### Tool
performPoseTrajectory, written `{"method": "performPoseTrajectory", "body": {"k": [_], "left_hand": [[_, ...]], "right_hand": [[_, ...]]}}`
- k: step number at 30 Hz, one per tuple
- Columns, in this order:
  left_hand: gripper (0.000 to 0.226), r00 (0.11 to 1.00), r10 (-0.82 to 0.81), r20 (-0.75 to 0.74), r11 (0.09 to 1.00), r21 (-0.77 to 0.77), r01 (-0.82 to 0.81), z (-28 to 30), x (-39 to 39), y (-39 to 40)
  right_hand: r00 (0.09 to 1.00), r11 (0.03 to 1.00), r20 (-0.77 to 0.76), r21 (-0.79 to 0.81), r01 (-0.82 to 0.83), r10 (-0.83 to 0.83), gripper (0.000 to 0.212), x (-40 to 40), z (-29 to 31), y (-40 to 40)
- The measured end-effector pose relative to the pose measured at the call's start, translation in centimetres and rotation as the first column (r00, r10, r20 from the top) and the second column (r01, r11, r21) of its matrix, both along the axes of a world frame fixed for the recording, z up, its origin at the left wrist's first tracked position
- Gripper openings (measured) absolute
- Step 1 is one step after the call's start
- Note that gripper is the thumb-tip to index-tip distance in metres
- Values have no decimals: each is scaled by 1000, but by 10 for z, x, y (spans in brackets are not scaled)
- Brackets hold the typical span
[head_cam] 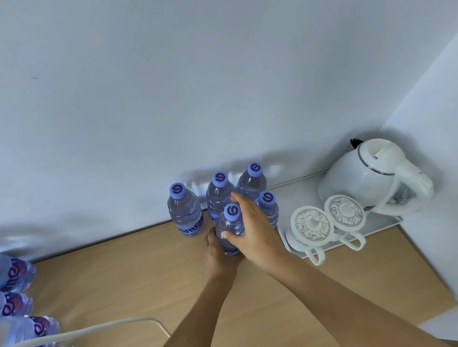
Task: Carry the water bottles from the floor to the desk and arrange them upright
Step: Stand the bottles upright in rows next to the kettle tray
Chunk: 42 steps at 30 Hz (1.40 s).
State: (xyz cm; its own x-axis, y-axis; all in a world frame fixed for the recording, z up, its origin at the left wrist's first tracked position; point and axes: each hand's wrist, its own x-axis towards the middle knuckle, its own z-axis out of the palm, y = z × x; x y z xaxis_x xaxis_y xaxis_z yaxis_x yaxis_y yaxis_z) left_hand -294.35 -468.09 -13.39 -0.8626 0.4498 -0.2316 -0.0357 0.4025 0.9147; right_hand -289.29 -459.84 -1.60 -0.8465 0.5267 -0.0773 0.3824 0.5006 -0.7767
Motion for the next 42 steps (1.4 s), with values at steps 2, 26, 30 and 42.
{"method": "performPoseTrajectory", "body": {"k": [2, 26, 30, 42], "left_hand": [[80, 1000, 4, 11, 999, -43, -3, 2, 0, -5], [61, 714, 696, -76, 711, -59, -700, 51, 78, -248], [62, 678, 730, -82, 677, -42, -734, 59, 67, -288], [66, 780, 615, -114, 782, -41, -622, 51, 39, -342]], "right_hand": [[1000, 1000, -23, -6, -14, 13, 83, 2, 7, -2], [832, 836, -86, 45, -546, 548, 70, 8, 14, -206], [797, 800, -73, 11, -600, 599, 73, -17, 14, -255], [777, 771, -8, -118, -626, 630, 63, -86, 0, -322]]}}
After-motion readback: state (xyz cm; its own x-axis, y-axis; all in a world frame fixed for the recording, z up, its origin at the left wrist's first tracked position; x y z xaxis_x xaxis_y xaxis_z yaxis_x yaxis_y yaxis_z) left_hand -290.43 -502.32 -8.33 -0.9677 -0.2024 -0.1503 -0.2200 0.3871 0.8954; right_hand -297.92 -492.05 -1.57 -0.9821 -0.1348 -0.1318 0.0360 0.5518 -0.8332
